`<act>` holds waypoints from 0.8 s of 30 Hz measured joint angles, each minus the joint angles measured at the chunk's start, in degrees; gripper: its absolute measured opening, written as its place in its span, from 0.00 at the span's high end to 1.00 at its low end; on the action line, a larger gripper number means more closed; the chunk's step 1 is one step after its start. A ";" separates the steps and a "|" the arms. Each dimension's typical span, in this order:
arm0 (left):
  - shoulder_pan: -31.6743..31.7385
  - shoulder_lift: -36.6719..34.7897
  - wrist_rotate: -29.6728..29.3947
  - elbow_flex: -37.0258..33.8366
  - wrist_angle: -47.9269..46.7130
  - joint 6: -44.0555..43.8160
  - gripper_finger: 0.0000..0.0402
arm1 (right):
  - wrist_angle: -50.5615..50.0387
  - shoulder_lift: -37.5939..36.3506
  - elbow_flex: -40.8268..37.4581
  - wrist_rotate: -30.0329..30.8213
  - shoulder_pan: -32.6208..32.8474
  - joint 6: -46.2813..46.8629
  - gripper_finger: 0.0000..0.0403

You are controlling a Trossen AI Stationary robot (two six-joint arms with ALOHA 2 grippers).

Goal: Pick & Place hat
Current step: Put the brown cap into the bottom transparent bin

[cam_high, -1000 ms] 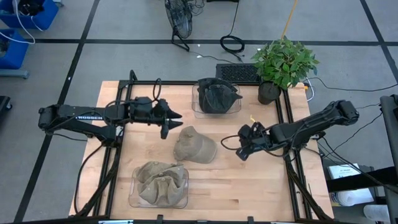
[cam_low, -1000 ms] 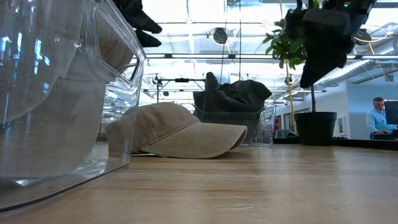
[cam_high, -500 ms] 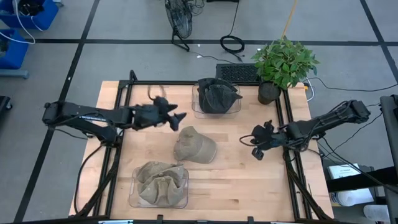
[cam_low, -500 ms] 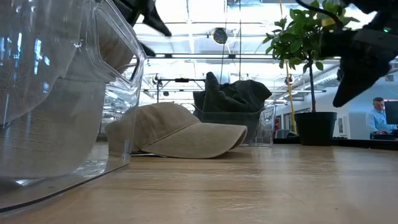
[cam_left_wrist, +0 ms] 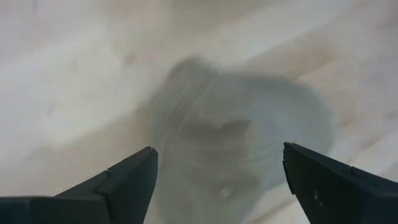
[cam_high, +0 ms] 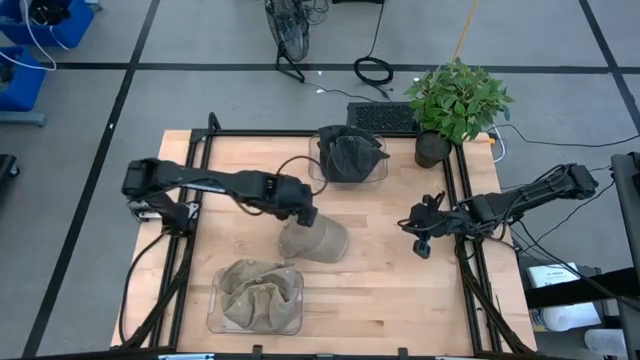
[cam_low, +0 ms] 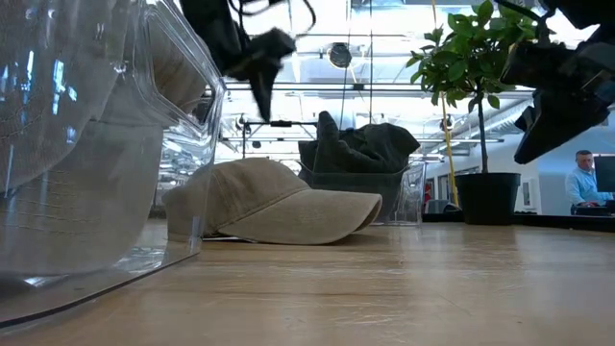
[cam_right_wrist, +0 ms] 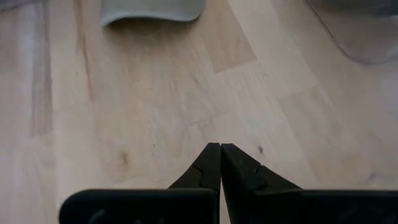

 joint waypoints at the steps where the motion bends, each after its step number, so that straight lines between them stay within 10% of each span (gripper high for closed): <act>1: 0.30 1.01 1.67 -0.02 -0.48 -1.32 0.15 | -0.20 -0.05 0.00 0.00 0.00 -0.49 1.00; 13: 1.95 11.78 16.70 -0.48 3.09 -4.52 0.15 | -0.06 -0.33 0.00 -1.28 0.02 -2.73 1.00; 24: 1.98 21.05 16.88 -0.13 5.05 -7.66 0.15 | -0.05 -0.33 0.00 -1.56 0.02 -3.89 1.00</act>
